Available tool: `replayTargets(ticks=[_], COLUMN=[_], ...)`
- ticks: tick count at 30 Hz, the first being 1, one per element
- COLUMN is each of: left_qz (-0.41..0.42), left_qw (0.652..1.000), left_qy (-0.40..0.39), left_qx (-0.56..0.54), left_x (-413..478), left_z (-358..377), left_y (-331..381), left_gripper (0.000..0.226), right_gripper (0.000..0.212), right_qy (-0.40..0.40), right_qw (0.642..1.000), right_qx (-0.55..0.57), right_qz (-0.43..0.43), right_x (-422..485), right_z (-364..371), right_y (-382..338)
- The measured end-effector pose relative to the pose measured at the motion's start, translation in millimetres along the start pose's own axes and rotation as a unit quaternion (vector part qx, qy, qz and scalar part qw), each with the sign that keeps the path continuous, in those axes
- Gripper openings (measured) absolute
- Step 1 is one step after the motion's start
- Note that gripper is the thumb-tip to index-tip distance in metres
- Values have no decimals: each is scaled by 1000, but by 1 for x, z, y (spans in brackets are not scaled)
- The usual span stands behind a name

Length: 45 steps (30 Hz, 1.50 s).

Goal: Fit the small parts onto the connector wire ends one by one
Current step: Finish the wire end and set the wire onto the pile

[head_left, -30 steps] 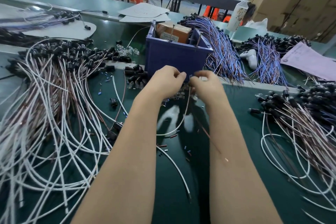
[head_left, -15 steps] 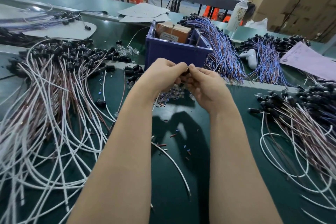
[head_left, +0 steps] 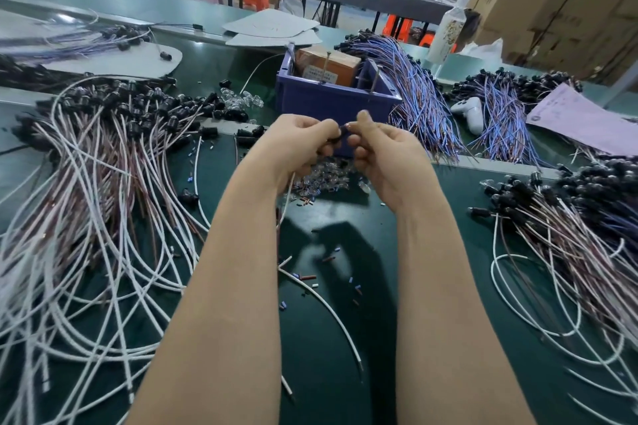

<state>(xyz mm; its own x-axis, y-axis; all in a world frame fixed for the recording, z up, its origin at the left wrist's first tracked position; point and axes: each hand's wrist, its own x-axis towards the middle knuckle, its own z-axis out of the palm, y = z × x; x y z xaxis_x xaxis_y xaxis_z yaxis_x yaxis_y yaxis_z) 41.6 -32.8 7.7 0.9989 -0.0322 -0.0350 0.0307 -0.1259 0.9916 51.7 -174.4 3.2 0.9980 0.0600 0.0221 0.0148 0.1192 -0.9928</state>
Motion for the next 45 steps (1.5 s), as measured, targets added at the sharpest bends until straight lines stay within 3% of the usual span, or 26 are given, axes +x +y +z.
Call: replayTargets(ticks=[4,8,12,14,16,18,20,23,25,27,29,31,33,35,38,42,45], left_qz=[5,23,48,38,24,12,-3,-34,-38,-14,20,46,65,92,146,209,220], left_qw=[1000,999,998,998,992,985,983,985,988,993,994,994,990,983,973,952,946], left_qy=[-25,-22,-14,7,50,80,73,16,6,44,81,95,109,120,133,168,229], left_qx=[-4,27,30,58,113,149,169,168,153,110,66,10,-61,-107,-116,-147,-59], left_x=[-1,0,-2,-3,-1,0,0,-2,-4,-3,-3,-4,-7,-12,-24,-40,-46], left_z=[3,4,4,6,11,16,15,4,-2,-5,-2,1,1,-3,-9,-37,-69], left_y=[0,-2,-2,-2,-2,-1,1,3,5,7,8,11,18,29,45,72,91], left_gripper=[19,32,22,19,22,25,29,30,28,25,25,22,16,13,10,13,17], right_gripper=[20,28,33,32,25,25,24,32,37,37,23,24,26,16,17,20,25], right_qy=[-31,-26,-31,1,70,111,105,84,108,136,141,134,82,-68,-247,-320,-278], right_qw=[999,999,996,999,967,938,952,990,992,970,930,907,925,951,922,881,924], right_qx=[23,39,63,-45,-241,-314,-277,-115,-67,-201,-340,-398,-371,-297,-295,-341,-220], right_qz=[9,23,56,26,-43,-92,-80,-18,12,12,20,25,-22,-45,-55,-77,-145], right_x=[-3,0,2,2,2,0,-1,-3,1,2,1,-5,-9,-15,-21,-20,-18], right_z=[-1,-4,3,9,13,17,19,16,8,6,9,12,14,21,37,61,96], right_y=[2,5,8,11,17,22,25,25,25,27,31,30,20,1,-24,-47,-59])
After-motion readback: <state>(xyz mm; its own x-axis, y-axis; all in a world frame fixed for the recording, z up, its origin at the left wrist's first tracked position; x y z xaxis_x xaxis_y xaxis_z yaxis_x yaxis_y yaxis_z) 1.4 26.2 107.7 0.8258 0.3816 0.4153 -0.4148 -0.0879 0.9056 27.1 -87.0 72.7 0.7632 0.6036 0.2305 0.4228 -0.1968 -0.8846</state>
